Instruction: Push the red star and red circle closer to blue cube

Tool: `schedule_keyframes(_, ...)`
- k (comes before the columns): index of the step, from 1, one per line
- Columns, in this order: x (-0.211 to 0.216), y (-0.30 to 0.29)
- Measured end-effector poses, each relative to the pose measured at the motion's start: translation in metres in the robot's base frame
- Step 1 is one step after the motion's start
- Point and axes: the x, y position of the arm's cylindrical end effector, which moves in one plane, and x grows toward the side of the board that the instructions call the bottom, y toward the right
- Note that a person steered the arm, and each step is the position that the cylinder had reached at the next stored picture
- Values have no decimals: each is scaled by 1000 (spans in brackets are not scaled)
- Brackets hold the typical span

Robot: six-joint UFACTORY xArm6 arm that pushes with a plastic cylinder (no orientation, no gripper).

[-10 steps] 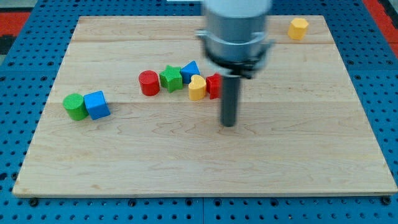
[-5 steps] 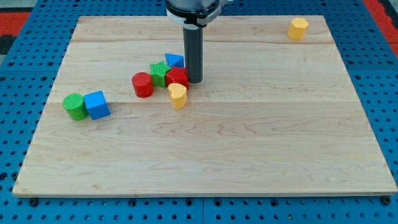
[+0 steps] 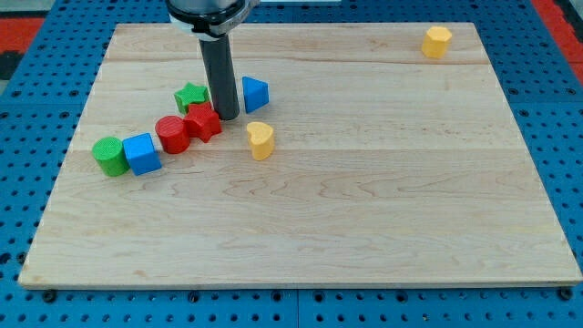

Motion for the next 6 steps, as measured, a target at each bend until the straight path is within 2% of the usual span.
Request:
schedule_keyframes(3, -3, 1)
schedule_keyframes(6, 19, 16)
